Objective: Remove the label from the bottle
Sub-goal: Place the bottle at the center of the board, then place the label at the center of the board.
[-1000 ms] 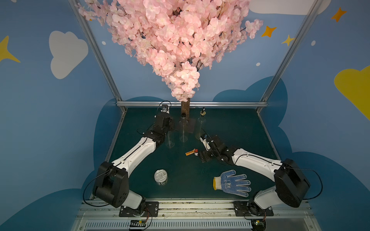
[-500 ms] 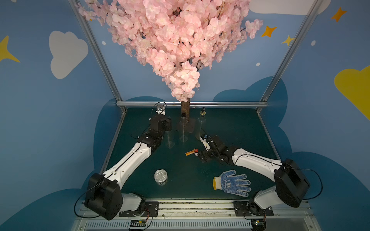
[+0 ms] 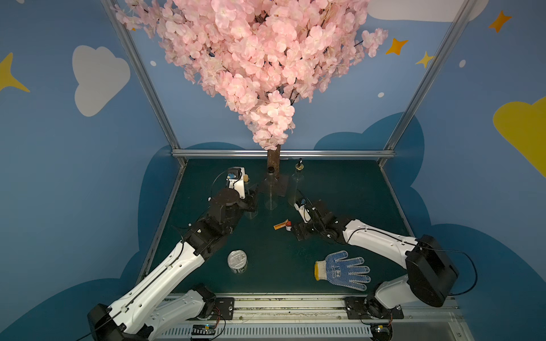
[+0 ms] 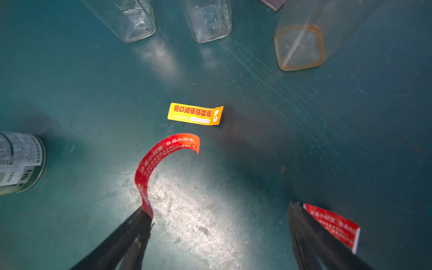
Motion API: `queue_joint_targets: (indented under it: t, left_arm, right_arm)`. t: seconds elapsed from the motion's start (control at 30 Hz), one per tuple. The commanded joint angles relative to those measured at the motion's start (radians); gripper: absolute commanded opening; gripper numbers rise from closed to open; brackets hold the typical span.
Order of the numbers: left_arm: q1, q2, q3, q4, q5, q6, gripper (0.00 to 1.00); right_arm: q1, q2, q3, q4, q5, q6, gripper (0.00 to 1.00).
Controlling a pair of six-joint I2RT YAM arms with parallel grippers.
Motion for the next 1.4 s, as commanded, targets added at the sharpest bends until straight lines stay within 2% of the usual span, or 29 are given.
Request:
queue_joint_targets:
  t: [0.0, 0.17, 0.33, 0.53, 0.77, 1.03, 1.23, 1.37]
  left_arm:
    - [-0.075, 0.013, -0.037, -0.085, -0.029, -0.113, 0.53]
    - [-0.162, 0.077, -0.127, -0.033, 0.011, -0.247, 0.53]
    - [-0.211, 0.167, -0.186, 0.072, 0.037, -0.314, 0.53]
    - [-0.22, 0.276, -0.181, 0.147, 0.101, -0.346, 0.53]
    - [-0.22, 0.328, -0.187, 0.258, 0.124, -0.351, 0.53]
    - [-0.219, 0.45, -0.187, 0.318, 0.166, -0.377, 0.53]
    - [-0.209, 0.485, -0.188, 0.29, 0.158, -0.406, 0.53]
    - [-0.209, 0.459, -0.205, 0.298, 0.151, -0.409, 0.53]
  right_arm:
    - [-0.004, -0.038, -0.009, -0.001, -0.027, 0.012, 0.9]
    - [-0.008, -0.07, -0.016, -0.009, -0.032, 0.017, 0.9]
    - [-0.011, -0.097, -0.023, -0.019, -0.038, 0.024, 0.9]
    - [-0.011, -0.119, -0.033, -0.022, -0.05, 0.028, 0.9]
    - [-0.011, -0.13, -0.042, -0.019, -0.073, 0.03, 0.9]
    - [-0.012, -0.144, -0.04, -0.016, -0.095, 0.028, 0.9]
    - [-0.015, -0.186, -0.036, -0.043, -0.099, 0.026, 0.9]
    - [-0.017, -0.224, -0.052, -0.03, -0.058, 0.062, 0.9]
